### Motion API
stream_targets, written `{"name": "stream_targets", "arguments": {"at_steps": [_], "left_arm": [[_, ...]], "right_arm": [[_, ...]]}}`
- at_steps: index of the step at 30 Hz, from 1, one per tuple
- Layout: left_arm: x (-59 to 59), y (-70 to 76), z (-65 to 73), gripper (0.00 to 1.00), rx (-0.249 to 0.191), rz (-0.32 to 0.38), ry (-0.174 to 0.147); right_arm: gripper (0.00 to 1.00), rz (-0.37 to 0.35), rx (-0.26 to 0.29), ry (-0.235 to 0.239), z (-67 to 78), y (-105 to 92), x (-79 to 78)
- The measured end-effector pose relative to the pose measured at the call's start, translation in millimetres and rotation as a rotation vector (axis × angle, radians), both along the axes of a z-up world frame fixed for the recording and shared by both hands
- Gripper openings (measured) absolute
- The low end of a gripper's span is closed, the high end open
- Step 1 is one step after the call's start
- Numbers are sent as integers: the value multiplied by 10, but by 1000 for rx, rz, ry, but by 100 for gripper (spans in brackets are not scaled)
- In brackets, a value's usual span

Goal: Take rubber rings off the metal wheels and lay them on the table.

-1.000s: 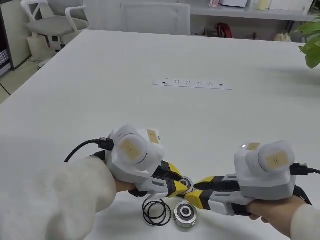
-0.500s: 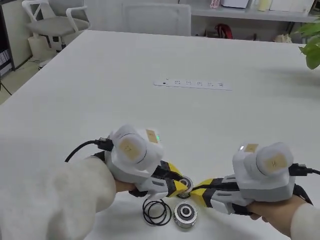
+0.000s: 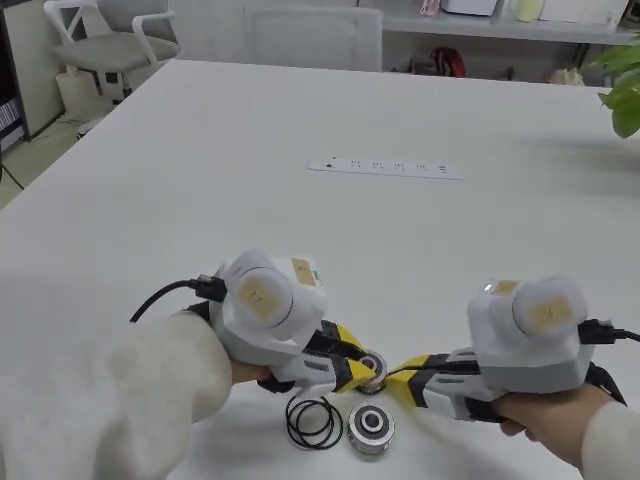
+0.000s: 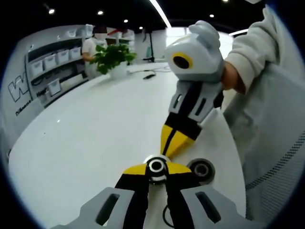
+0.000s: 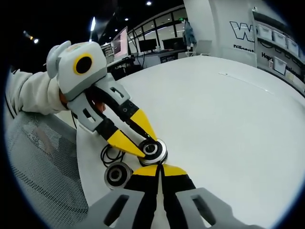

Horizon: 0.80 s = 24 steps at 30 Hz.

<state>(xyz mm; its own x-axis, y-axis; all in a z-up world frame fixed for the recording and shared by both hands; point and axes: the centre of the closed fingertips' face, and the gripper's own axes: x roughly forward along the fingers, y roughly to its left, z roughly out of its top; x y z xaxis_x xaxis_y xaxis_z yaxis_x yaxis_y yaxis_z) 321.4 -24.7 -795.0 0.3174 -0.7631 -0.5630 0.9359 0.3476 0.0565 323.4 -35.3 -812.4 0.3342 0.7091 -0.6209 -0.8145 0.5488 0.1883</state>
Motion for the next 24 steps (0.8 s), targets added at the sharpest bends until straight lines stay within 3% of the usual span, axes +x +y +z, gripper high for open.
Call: {"name": "stream_targets", "arguments": {"at_steps": [13,15,24], "left_arm": [[0,12,-2,14,-4,9,-1],[-2,12,-2,14,-4,9,-3],[2,17,-1,14,0,10,-5]], "right_arm": [[0,-87,78,69,81,-26,35],[0,-119,131,93,137,-1,50],[0,-137,134,109,158,26,32]]}}
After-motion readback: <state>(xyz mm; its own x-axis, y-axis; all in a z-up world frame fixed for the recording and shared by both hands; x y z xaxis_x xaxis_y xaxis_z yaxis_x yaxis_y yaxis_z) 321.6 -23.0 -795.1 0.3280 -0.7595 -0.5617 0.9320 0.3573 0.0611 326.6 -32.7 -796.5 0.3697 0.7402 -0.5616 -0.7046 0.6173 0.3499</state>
